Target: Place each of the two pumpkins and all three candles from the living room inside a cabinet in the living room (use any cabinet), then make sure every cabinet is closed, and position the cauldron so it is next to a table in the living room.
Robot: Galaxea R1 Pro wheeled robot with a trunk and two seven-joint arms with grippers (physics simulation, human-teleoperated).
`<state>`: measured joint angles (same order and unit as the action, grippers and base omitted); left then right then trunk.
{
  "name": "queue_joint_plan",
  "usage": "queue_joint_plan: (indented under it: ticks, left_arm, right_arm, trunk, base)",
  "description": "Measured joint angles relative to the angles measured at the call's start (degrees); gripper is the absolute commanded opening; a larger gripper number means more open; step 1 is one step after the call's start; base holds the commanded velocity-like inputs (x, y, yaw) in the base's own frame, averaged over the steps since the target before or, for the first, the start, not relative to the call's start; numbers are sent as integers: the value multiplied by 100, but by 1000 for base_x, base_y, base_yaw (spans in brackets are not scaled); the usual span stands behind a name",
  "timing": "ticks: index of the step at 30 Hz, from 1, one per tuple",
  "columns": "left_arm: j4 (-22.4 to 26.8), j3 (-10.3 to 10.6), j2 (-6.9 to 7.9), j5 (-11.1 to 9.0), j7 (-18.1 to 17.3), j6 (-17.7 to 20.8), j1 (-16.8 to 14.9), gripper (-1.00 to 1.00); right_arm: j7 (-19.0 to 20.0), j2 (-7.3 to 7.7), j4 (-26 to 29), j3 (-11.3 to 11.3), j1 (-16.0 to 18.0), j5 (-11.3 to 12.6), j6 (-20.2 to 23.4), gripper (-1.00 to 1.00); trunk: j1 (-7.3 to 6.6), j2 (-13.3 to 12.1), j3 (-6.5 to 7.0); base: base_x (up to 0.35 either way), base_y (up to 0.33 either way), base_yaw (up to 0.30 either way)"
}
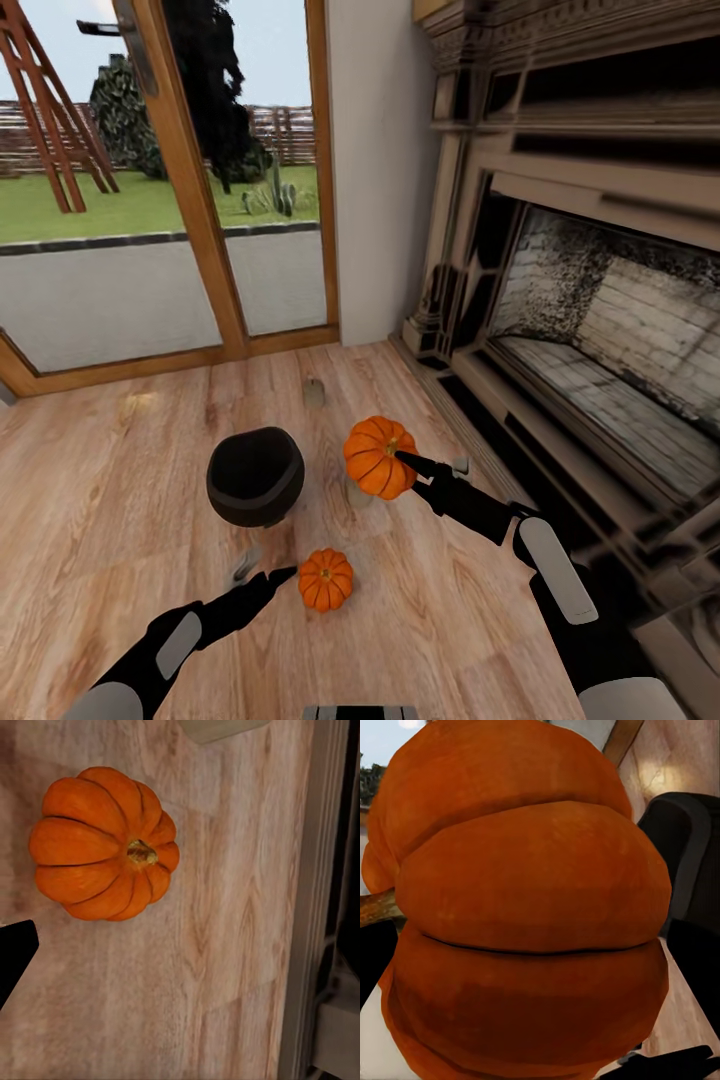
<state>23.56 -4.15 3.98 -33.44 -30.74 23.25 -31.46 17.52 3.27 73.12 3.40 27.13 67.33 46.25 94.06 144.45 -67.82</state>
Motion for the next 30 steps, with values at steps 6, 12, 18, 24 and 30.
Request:
queue_joint_plan:
  ticks: [6, 12, 18, 24, 30]
  left_arm:
    - [89, -3, -3, 6, 0, -1, -4, 100]
    - [215, -4, -5, 15, 0, -1, -1, 100]
    - [252, -4, -1, 18, 0, -1, -3, 100]
    - [255, -4, -1, 19, 0, -1, -3, 100]
    - [259, -4, -4, 19, 0, -1, -3, 100]
  right_arm:
    - [0, -1, 7, 0, 0, 1, 0, -100]
    - [0, -5, 8, 3, 0, 0, -5, -100]
    - [-7, -5, 8, 8, 0, -7, -12, -100]
    - [-8, -5, 9, 9, 0, -9, -13, -100]
    - [-8, -5, 9, 9, 0, -9, -15, -100]
  trunk:
    - [15, 8, -133]
    - [31, 16, -266]
    - [46, 24, -399]
    - [62, 32, -532]
    - [77, 40, -665]
  base:
    - [0, 0, 0]
    - [0, 0, 0]
    - [0, 0, 0]
    - [0, 0, 0]
    - [0, 0, 0]
